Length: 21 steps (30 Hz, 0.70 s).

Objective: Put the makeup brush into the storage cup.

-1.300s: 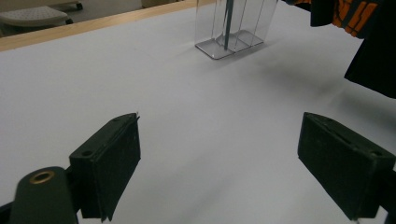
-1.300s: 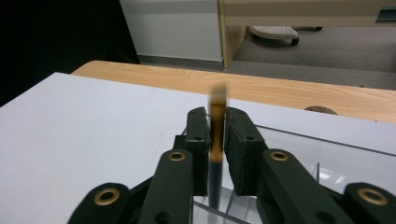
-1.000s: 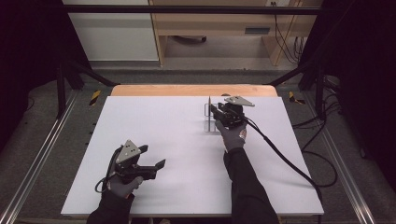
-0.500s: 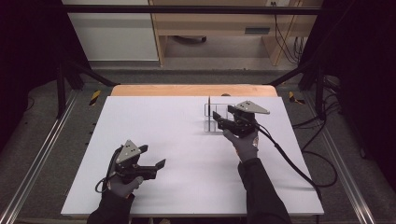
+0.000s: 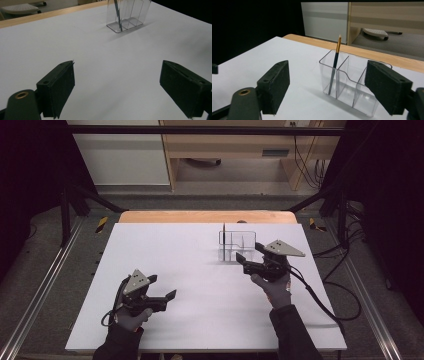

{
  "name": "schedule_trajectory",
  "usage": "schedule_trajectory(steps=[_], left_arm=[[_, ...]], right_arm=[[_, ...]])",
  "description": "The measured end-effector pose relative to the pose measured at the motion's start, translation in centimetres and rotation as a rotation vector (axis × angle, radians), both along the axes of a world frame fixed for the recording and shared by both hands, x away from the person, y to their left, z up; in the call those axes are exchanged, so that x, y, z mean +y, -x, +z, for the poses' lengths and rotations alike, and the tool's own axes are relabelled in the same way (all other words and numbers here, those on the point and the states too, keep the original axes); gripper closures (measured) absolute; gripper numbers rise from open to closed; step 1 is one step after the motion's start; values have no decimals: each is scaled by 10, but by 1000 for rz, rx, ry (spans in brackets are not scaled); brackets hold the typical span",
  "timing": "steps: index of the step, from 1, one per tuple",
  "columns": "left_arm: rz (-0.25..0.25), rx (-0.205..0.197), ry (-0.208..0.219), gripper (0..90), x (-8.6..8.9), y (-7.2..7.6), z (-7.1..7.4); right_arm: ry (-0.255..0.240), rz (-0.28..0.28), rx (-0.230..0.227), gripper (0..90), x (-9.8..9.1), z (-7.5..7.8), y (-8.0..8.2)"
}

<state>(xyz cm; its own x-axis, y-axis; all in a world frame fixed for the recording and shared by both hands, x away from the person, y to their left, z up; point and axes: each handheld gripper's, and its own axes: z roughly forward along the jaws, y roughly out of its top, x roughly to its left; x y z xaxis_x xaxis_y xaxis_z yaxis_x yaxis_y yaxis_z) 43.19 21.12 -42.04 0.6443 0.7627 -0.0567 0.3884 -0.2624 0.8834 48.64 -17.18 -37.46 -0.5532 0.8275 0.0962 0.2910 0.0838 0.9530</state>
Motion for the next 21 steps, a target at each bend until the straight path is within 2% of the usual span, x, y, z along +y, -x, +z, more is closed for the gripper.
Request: schedule_trajectory(steps=[13, 21], left_arm=[[13, -6, 4, 106, 1, 0, 0], [21, 2, 7, 101, 4, -1, -2]], right_arm=[[-7, 19, 17, 138, -24, -13, 24], [23, 20, 35, 111, -37, -24, 35]])
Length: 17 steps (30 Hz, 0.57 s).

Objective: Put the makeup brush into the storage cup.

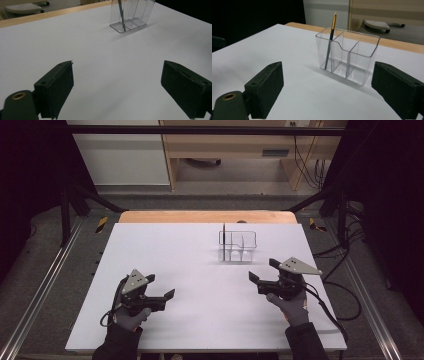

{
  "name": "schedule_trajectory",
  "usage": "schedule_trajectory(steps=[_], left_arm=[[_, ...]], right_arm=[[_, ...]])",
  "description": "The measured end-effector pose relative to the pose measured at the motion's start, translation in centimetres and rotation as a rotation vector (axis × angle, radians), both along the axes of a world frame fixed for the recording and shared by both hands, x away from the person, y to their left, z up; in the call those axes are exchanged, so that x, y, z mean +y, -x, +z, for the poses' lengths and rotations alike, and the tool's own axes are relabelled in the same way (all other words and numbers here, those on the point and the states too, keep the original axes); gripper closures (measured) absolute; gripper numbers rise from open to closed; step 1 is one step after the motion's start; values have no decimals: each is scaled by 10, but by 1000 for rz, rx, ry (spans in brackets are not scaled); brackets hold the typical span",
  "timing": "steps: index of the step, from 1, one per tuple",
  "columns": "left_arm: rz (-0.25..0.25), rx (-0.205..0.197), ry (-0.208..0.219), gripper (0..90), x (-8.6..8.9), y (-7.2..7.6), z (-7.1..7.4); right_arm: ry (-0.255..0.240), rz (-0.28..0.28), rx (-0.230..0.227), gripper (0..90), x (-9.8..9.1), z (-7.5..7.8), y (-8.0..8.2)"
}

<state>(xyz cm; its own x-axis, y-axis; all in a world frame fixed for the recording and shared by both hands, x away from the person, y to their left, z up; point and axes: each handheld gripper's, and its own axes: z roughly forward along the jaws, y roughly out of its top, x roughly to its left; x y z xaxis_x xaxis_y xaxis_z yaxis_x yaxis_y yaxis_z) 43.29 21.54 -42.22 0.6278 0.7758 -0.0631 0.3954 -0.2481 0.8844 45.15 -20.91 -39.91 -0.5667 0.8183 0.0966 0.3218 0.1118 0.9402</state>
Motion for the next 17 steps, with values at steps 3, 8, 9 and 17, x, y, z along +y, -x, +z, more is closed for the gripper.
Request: schedule_trajectory(steps=[3, 8, 9, 17], left_arm=[[4, 4, 4, 100, 1, 0, -1], [10, 7, 4, 99, 3, -1, -2], [12, 7, 6, 99, 3, -1, -2], [15, 5, 9, 95, 5, -1, -3]], right_arm=[[-2, -2, 12, 107, -6, -5, 4], [-1, -7, 30, 106, -15, -12, 10], [4, -7, 33, 105, -16, -14, 11], [7, -9, 37, 103, -22, -22, 16]])
